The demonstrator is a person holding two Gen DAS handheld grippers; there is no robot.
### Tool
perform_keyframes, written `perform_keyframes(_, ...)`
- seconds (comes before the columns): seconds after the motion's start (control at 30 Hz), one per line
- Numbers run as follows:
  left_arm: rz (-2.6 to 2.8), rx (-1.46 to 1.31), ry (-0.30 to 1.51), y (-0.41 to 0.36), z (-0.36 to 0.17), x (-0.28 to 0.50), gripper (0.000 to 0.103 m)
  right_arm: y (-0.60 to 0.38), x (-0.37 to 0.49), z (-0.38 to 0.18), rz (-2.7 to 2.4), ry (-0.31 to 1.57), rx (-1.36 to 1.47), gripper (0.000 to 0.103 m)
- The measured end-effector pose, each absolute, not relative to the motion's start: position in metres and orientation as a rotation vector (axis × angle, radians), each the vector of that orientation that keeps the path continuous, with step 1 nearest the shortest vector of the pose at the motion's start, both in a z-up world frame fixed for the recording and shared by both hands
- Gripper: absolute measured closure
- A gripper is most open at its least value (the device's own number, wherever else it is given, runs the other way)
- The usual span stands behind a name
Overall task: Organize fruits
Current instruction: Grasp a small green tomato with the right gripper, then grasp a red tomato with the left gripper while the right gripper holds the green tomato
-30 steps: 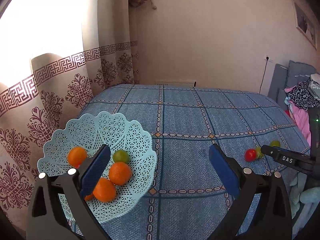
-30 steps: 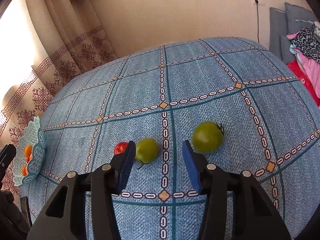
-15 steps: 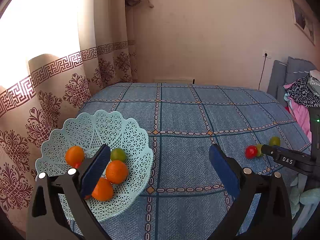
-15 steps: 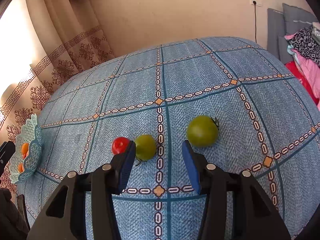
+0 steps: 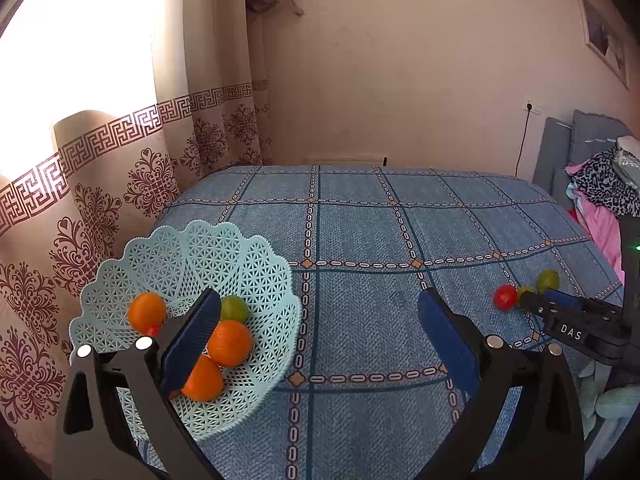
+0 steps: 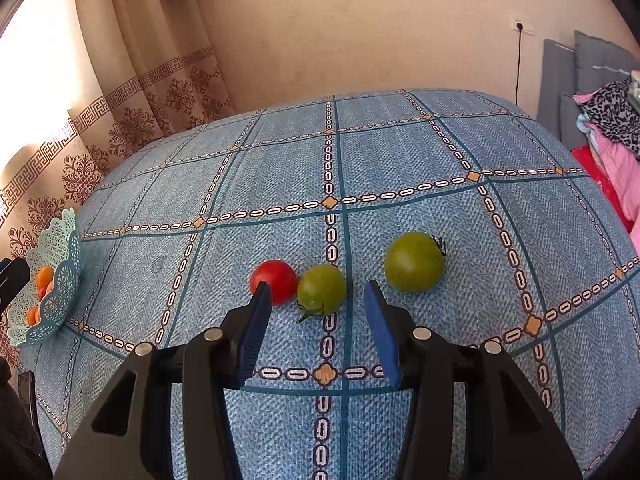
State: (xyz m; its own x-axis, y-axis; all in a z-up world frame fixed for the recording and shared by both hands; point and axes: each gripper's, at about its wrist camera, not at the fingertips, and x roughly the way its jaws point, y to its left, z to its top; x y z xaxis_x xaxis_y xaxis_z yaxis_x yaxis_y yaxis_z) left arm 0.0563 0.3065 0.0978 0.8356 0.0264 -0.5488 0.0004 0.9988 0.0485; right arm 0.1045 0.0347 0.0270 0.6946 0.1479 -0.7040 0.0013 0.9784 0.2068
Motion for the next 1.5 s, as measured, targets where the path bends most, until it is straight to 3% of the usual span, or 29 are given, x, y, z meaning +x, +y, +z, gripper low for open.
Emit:
perform_keyframes(0.53, 0.010, 0.060, 0.595, 0.299, 0.094, 0.057, 0.003, 0.035, 0.126, 0.013, 0.061, 0.832, 0.233, 0.065)
perform_keyframes(0.67, -0.008, 0.051, 0.620, 0.296, 0.089, 0.060, 0.003, 0.038, 0.127, 0.013, 0.090, 0.835, 0.221, 0.075)
perform_keyframes(1.5, -0.197, 0.100, 0.802, 0.200, 0.050, 0.115, 0.003, -0.007, 0.086, 0.067, 0.008, 0.649, 0.231, 0.075)
